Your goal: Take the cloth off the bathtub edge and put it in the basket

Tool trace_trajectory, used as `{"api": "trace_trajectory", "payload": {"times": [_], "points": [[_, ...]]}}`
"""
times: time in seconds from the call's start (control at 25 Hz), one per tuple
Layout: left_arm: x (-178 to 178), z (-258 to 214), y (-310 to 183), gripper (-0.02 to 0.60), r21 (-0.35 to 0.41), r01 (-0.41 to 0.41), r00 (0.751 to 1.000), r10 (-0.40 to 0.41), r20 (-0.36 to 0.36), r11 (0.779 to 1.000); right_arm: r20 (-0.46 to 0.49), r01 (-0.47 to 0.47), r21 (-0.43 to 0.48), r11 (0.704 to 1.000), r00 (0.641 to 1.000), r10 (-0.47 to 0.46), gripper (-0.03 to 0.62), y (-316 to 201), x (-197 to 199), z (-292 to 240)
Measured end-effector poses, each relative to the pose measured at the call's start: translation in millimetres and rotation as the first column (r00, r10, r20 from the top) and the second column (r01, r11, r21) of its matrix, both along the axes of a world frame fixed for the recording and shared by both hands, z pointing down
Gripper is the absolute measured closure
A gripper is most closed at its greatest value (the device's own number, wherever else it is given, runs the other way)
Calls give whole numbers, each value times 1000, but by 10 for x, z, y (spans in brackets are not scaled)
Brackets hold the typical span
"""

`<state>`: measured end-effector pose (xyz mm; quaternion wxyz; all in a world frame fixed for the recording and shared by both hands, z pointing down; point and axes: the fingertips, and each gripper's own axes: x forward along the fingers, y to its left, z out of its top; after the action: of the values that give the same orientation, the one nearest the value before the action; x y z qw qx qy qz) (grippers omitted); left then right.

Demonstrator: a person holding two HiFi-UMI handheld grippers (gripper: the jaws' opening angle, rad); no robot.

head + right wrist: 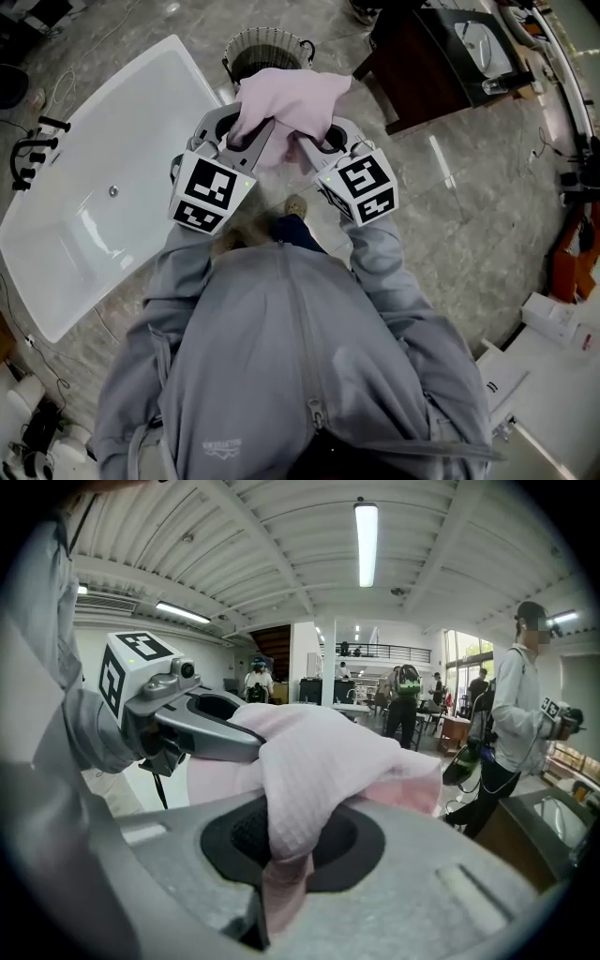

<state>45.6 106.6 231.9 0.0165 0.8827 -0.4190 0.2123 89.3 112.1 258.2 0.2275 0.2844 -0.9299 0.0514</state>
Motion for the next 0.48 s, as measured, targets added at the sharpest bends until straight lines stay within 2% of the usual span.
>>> {"api": "trace_trajectory", "payload": {"times": [0.24, 0.48], "points": [[398, -95, -396, 489, 21, 101, 995, -101, -19, 995, -8, 94, 16, 995, 996, -93, 546, -456, 411, -95], [575, -99, -667, 489, 29, 168, 986, -167, -20, 985, 0, 160, 23, 987, 987, -160, 546, -760, 582, -104]]}}
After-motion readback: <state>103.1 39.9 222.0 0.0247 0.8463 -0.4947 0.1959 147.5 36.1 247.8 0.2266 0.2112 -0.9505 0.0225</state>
